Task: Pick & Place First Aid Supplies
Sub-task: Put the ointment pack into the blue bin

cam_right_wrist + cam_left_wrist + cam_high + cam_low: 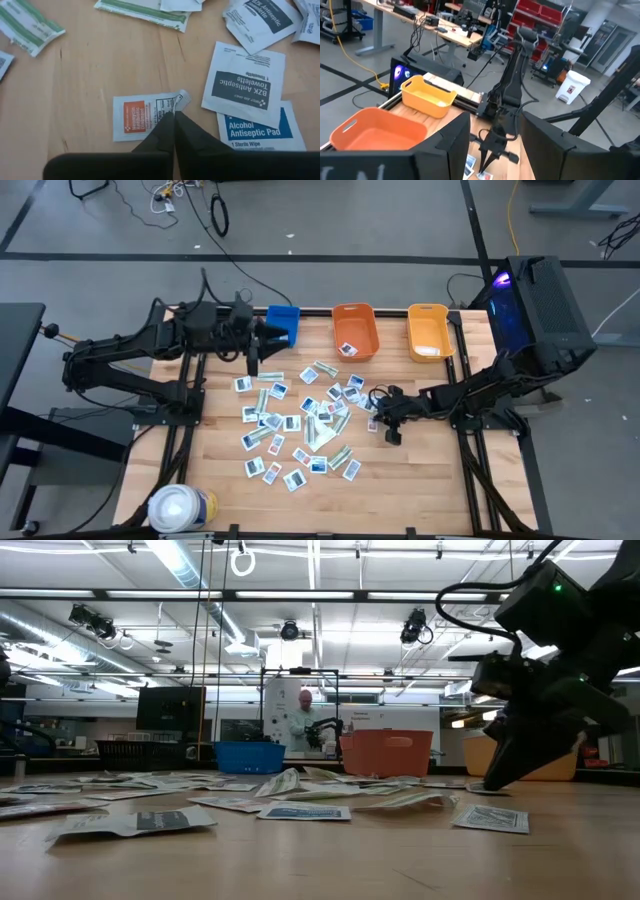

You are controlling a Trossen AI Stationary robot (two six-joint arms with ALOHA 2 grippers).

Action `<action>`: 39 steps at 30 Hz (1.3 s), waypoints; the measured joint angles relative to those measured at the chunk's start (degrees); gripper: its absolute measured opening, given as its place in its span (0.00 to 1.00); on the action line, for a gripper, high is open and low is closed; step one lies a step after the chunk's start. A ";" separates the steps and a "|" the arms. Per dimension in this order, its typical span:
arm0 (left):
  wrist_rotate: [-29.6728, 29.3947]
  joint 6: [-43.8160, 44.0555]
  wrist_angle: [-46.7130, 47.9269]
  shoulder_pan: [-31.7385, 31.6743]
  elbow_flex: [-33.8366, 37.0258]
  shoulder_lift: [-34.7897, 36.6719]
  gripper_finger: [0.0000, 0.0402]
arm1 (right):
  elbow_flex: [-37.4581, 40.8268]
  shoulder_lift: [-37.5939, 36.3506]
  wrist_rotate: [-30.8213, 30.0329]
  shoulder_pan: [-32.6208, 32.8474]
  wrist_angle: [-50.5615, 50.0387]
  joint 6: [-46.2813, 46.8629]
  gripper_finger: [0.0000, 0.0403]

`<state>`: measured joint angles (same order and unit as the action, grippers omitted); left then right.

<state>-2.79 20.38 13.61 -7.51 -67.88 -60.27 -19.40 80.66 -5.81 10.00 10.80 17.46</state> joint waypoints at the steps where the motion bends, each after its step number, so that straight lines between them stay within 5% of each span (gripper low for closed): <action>1: 0.00 -0.02 -0.13 0.00 0.00 0.00 0.44 | 0.00 0.00 -0.07 0.00 0.29 0.43 0.01; 17: 0.00 0.00 -0.09 0.00 0.00 0.00 0.44 | -0.04 0.02 -0.76 -1.00 14.85 4.58 0.01; 32: -0.09 -0.02 -0.14 -0.04 0.00 0.00 0.44 | -0.27 -0.09 -5.81 -8.87 37.68 3.93 0.01; 39: -0.20 -0.19 -1.66 -0.04 0.00 0.00 0.44 | -7.66 -0.09 -5.79 -11.84 35.25 -2.49 0.01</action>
<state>-2.98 20.19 11.96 -7.55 -67.88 -60.27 -27.06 80.58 -11.61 -1.84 46.05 14.97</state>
